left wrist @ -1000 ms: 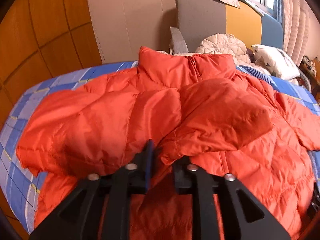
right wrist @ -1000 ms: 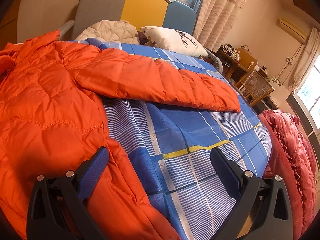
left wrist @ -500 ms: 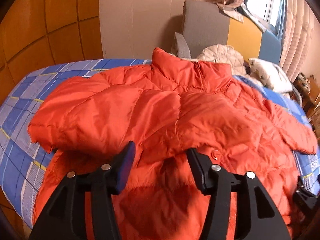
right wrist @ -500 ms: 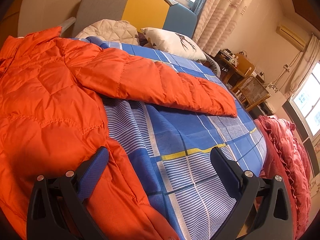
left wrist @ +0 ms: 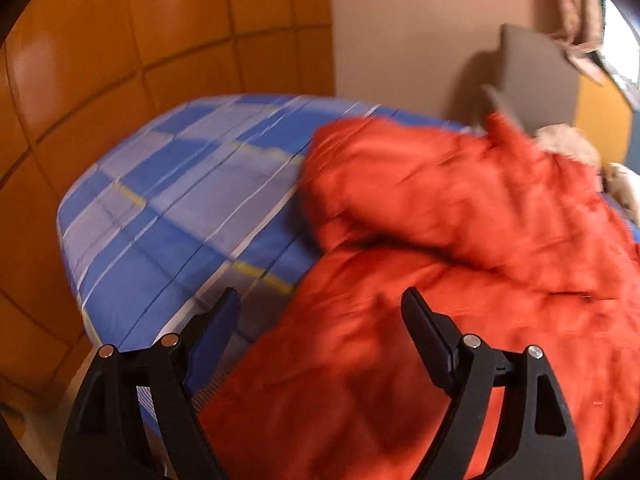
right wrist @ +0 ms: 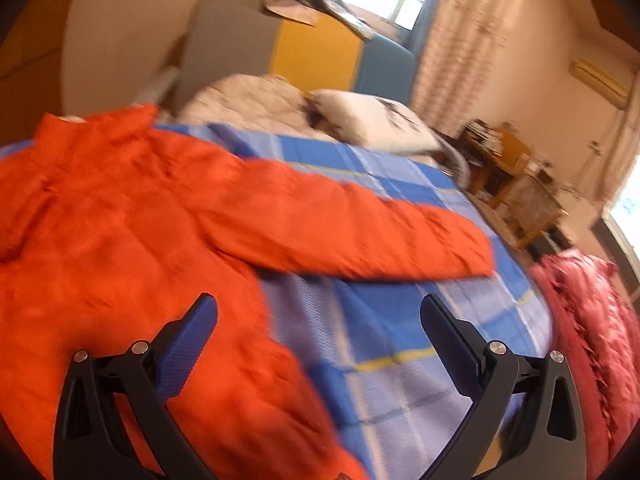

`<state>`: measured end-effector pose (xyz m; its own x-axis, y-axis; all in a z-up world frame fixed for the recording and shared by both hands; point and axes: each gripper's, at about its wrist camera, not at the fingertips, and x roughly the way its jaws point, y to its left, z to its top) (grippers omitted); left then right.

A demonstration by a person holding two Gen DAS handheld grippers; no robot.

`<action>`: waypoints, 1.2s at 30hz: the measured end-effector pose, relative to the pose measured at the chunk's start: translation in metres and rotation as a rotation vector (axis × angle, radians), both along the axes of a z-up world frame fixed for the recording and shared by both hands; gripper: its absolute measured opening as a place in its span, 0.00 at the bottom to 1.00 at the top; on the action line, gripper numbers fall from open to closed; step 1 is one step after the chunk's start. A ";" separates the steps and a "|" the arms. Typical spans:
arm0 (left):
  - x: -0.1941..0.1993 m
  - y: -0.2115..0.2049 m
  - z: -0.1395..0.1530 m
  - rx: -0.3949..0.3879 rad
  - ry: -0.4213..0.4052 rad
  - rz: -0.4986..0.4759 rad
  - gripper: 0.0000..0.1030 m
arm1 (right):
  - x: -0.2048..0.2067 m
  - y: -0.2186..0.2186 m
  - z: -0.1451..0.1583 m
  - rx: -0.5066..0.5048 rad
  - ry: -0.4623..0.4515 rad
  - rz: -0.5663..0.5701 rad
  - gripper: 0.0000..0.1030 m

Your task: Fold large clothes

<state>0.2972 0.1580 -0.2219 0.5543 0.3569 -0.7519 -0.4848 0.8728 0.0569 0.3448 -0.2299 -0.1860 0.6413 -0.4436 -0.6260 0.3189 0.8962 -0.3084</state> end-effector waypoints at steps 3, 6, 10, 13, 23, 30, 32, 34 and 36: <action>0.010 0.005 -0.015 0.023 0.026 0.002 0.78 | 0.020 0.028 0.003 0.055 0.020 0.124 0.97; 0.021 0.004 -0.022 0.064 0.036 -0.002 0.77 | 0.039 0.062 0.004 0.114 0.044 0.257 0.93; 0.020 -0.001 -0.025 0.119 0.027 0.015 0.71 | 0.065 0.093 0.004 0.268 0.089 0.368 0.76; 0.011 0.006 -0.023 0.136 0.019 0.071 0.62 | 0.075 0.112 0.005 0.343 0.088 0.431 0.76; -0.009 0.021 -0.034 0.174 0.033 0.187 0.63 | 0.117 0.135 -0.037 0.609 0.232 0.461 0.30; -0.006 0.014 -0.035 0.224 0.052 0.192 0.64 | 0.118 0.124 -0.022 0.498 0.144 0.433 0.06; -0.006 0.013 -0.036 0.226 0.055 0.193 0.64 | 0.122 0.113 -0.025 0.504 0.140 0.404 0.06; -0.004 0.014 -0.038 0.225 0.065 0.190 0.65 | 0.128 0.107 -0.032 0.498 0.152 0.387 0.06; -0.003 0.012 -0.039 0.220 0.072 0.191 0.66 | 0.131 0.103 -0.039 0.507 0.165 0.383 0.06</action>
<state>0.2937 0.1695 -0.2608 0.4093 0.6084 -0.6799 -0.6267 0.7291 0.2752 0.4758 -0.1269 -0.2247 0.5729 0.1736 -0.8010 -0.0675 0.9840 0.1650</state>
